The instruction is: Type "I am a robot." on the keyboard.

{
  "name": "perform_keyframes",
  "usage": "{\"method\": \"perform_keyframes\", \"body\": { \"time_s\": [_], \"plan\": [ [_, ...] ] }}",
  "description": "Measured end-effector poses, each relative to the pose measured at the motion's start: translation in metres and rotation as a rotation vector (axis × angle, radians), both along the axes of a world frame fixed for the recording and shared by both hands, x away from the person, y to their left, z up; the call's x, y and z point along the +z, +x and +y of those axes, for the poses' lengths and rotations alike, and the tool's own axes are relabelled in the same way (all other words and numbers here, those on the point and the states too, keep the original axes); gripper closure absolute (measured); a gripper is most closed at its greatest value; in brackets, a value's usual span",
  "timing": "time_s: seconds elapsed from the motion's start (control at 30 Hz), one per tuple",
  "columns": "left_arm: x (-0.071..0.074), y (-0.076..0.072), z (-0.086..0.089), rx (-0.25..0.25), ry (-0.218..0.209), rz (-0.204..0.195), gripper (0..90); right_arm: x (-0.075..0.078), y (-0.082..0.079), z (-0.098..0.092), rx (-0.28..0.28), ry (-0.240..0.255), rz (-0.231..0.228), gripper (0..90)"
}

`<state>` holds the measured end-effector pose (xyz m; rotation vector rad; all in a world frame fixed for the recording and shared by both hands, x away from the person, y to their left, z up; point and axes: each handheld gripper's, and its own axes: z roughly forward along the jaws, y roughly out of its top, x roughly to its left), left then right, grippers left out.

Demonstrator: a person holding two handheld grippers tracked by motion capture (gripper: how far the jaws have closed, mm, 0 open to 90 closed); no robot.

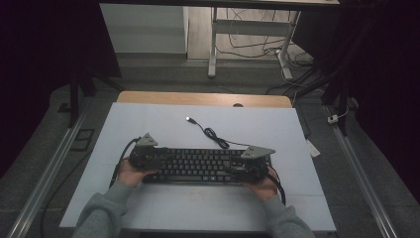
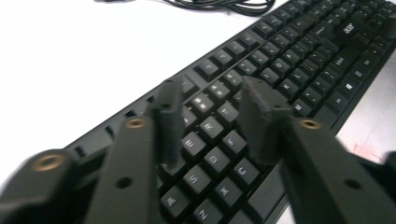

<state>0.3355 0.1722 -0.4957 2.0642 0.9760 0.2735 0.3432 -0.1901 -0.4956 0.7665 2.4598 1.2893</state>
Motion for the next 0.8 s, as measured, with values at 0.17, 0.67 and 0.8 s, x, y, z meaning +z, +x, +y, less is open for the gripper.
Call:
{"method": "perform_keyframes", "body": {
  "time_s": [0.17, 0.67, 0.8],
  "plan": [
    [-0.003, 0.001, -0.007, -0.023, 0.028, -0.002, 78.8, 0.0, 0.0, 0.0, 0.0, -0.004, 0.003, 47.8],
    [-0.02, 0.013, -0.033, -0.052, 0.105, 0.029, 89.1, -0.002, 0.0, 0.002, 0.006, -0.021, 0.012, 47.6],
    [-0.022, 0.014, -0.034, -0.045, 0.106, 0.031, 89.1, -0.002, 0.0, 0.001, 0.005, -0.018, 0.012, 47.5]
  ]
}}
